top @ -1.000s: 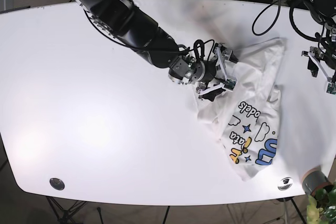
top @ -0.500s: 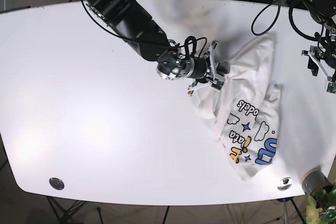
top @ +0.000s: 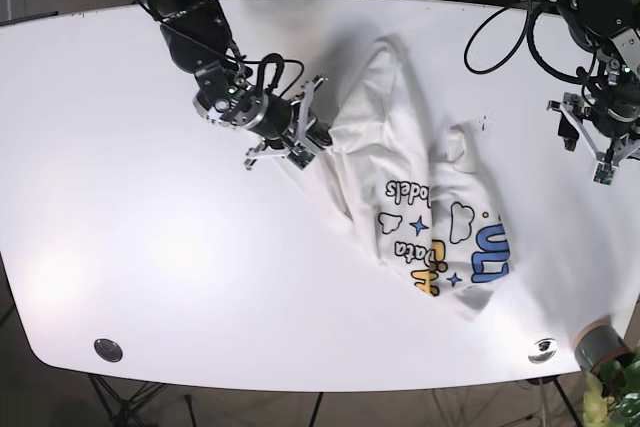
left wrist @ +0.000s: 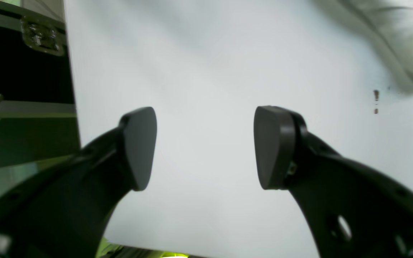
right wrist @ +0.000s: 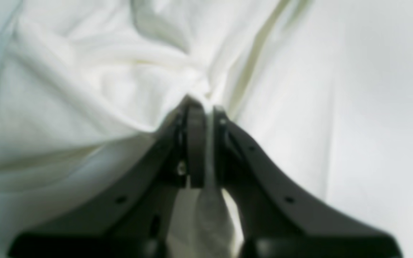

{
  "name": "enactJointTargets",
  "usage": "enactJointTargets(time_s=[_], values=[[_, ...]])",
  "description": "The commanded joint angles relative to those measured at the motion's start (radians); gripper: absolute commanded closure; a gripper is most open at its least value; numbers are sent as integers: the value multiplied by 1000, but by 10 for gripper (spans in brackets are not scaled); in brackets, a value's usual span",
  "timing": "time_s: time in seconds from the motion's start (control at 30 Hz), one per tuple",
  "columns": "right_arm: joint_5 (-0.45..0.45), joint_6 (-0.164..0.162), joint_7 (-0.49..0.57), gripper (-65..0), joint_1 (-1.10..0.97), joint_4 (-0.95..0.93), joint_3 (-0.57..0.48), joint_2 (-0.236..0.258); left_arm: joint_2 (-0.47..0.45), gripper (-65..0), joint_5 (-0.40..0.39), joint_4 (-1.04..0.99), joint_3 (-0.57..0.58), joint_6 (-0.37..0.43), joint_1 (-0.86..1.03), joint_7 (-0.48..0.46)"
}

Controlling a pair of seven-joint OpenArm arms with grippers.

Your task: Fold the T-shirt properly

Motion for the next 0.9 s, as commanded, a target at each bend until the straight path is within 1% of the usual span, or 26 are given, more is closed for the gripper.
enactJointTargets(time_s=[0.0, 0.17, 0.3, 0.37, 0.47, 0.5, 0.53, 0.6, 0.63, 0.67, 0.7, 0.77, 0.87], values=[[13, 22, -4, -22, -14, 75, 62, 2, 2, -397, -8, 16, 29, 2, -11, -10], [10, 85, -62, -22, -109, 181, 217, 2, 12, -397, -8, 16, 124, 2, -11, -12], [8, 118, -84, -22, -176, 244, 280, 2, 13, -397, -8, 16, 200, 2, -11, -13], [7, 123, -84, -25, -204, 277, 286, 2, 24, -397, -8, 16, 235, 2, -11, -13], [5, 118, -84, -27, -225, 307, 289, -2, 32, -397, -8, 16, 273, 2, -13, -15], [5, 112, -85, -32, -227, 316, 289, -5, 32, -397, -8, 16, 286, 2, -13, -15], [8, 106, -99, -51, -225, 325, 287, -5, 32, -397, -8, 16, 292, 2, -13, -15], [13, 88, -136, -125, -213, 340, 287, -7, 32, -397, -8, 16, 290, 2, -13, -20], [13, 76, -156, -178, -198, 350, 287, -10, 32, -397, -8, 16, 290, 2, -13, -29], [13, 68, -173, -244, -182, 357, 287, -22, 32, -397, -8, 16, 290, 2, -10, -49], [13, 66, -182, -279, -176, 362, 290, -30, 32, -397, -8, 16, 289, 2, -8, -61], [13, 68, -197, -369, -159, 376, 293, -42, 32, -399, -8, 16, 287, 2, -4, -86], [13, 69, -201, -438, -136, 399, 284, -45, 27, -399, -8, 16, 284, 2, 1, -92]])
